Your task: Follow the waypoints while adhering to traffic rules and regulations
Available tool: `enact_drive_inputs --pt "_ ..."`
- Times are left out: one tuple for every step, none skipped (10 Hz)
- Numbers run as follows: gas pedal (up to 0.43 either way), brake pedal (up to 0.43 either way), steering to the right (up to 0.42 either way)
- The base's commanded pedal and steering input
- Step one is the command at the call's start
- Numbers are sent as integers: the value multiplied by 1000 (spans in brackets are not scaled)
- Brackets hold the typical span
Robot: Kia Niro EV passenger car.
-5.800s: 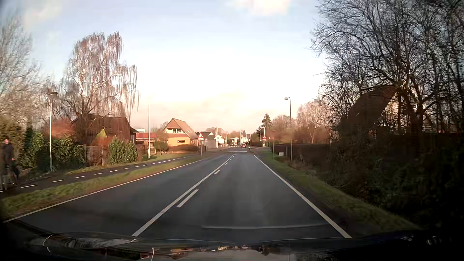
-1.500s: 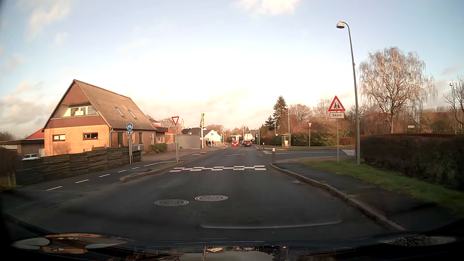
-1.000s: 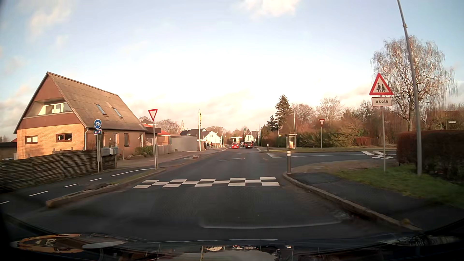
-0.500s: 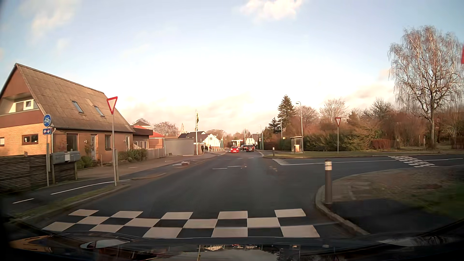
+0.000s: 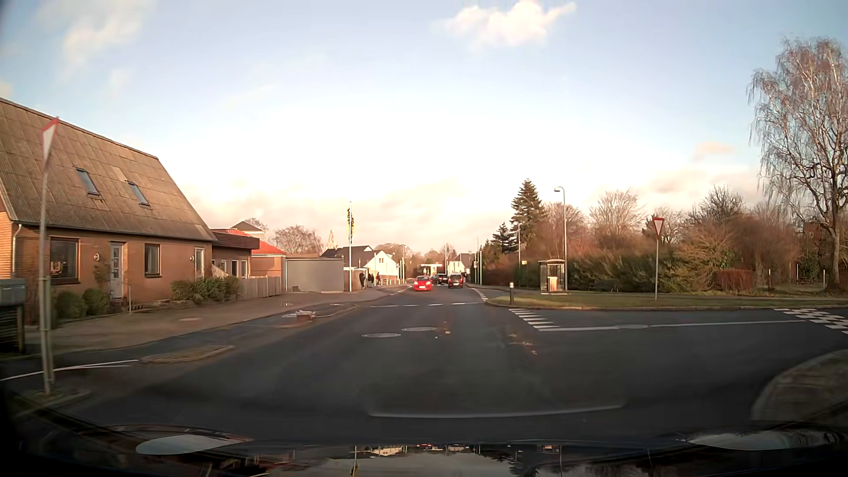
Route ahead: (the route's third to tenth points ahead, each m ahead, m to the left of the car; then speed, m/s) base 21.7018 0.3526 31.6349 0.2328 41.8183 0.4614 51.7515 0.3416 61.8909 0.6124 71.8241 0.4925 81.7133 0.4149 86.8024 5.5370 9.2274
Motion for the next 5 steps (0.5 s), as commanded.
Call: enact_drive_inputs --pt "47 0 10" --pt "47 0 9" --pt "67 0 9" --pt "130 0 5" --pt "130 0 5"
